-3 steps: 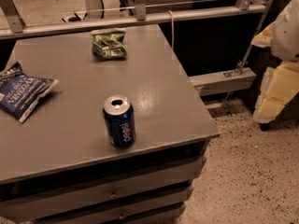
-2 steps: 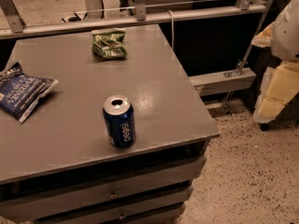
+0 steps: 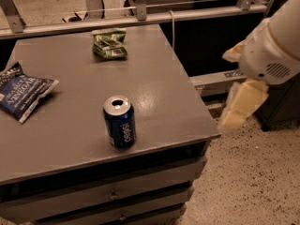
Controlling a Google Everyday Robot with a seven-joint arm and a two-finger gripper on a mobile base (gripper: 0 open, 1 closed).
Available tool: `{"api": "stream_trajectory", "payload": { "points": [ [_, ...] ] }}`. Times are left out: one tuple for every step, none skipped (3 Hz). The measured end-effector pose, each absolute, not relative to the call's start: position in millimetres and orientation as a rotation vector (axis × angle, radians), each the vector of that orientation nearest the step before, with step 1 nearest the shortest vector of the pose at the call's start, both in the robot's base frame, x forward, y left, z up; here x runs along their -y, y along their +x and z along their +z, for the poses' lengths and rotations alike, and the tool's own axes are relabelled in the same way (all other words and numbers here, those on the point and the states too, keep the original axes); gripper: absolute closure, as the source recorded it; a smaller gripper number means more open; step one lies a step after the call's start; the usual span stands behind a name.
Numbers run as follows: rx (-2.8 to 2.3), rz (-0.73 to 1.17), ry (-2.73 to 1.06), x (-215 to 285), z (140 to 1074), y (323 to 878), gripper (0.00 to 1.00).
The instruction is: Knock pepsi can over
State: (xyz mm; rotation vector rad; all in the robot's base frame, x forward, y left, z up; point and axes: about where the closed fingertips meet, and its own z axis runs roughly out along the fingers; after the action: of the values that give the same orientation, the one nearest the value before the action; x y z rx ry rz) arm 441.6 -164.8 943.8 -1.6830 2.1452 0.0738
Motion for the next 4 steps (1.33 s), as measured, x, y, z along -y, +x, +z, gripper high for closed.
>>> {"api": "stream_trajectory", "payload": {
  "points": [
    [-2.06, 0.222, -1.641, 103.1, 909.4, 444.8, 0.0],
    [-1.986, 0.338, -1.582, 51.4, 888.2, 454.3, 0.0],
    [-1.944, 0.441, -1.512, 13.5, 878.9, 458.6, 0.0],
    [-1.911, 0.519, -1.448, -12.6, 877.7, 463.2, 0.0]
  ]
}}
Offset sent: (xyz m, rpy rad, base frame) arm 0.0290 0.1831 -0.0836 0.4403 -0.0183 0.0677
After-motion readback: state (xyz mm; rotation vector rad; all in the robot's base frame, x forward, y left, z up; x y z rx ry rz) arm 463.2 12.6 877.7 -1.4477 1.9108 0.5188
